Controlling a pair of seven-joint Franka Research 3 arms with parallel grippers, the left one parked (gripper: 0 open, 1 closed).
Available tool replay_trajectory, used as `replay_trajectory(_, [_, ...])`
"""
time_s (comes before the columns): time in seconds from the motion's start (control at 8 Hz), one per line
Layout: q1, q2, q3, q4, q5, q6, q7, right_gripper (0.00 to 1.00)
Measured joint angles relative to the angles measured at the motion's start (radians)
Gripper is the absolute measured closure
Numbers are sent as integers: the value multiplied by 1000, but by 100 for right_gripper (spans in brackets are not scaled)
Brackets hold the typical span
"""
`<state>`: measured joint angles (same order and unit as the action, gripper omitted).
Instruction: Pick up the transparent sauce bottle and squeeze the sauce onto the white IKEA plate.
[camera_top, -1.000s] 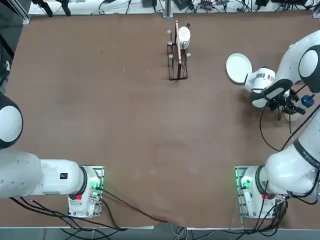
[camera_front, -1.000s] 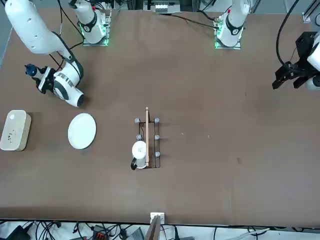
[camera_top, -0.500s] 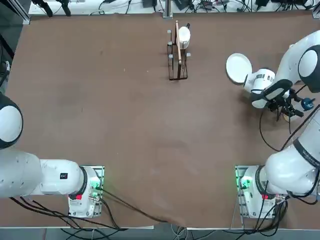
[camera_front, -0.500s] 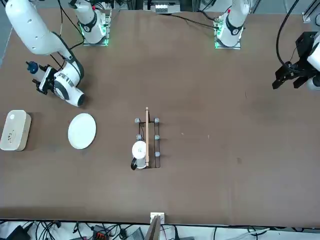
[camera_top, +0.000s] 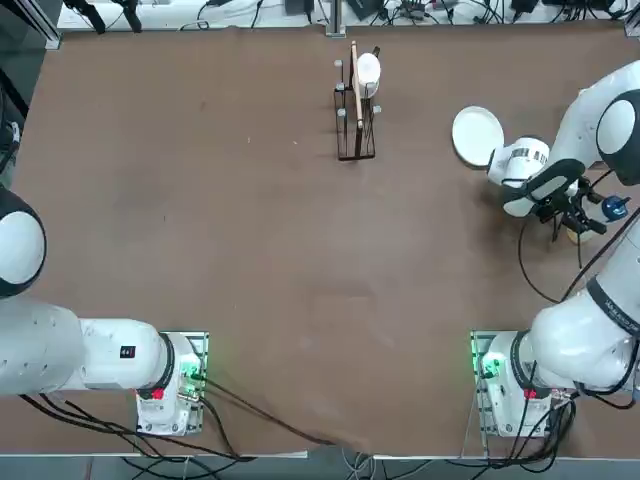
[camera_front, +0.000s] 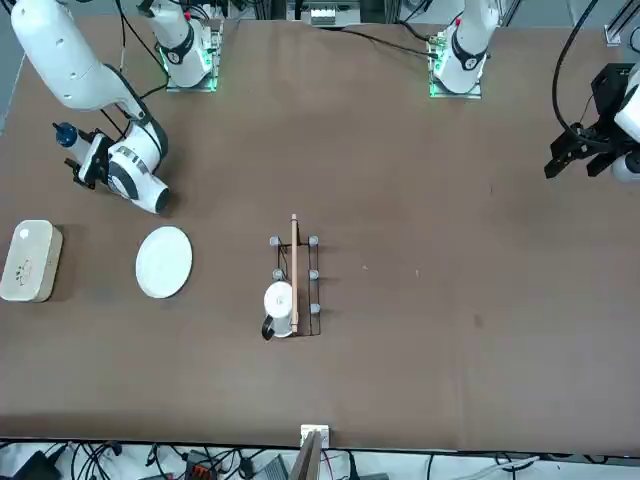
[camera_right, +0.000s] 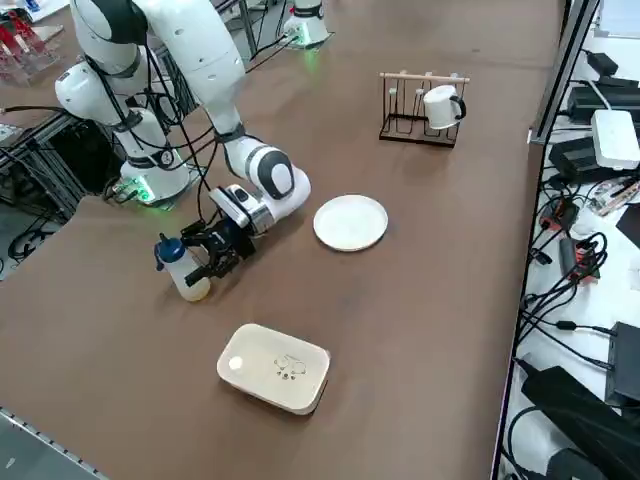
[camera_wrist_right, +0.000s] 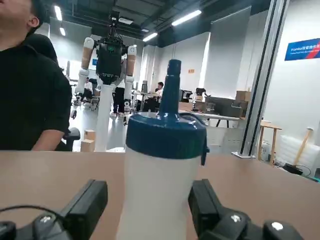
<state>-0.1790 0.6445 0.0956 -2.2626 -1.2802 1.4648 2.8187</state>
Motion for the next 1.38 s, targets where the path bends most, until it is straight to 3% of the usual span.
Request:
replay_trajectory(0.38, [0,-4,7,0,26,0,-1,1])
replay_trajectory(0.62, [1,-18,38,0,79,-10,-5,1])
replay_trajectory(1.0, [1,-28,52,-1,89,-13,-6,1])
replay_trajectory(1.38, [2,-63,119,20,134,-20,-25,1])
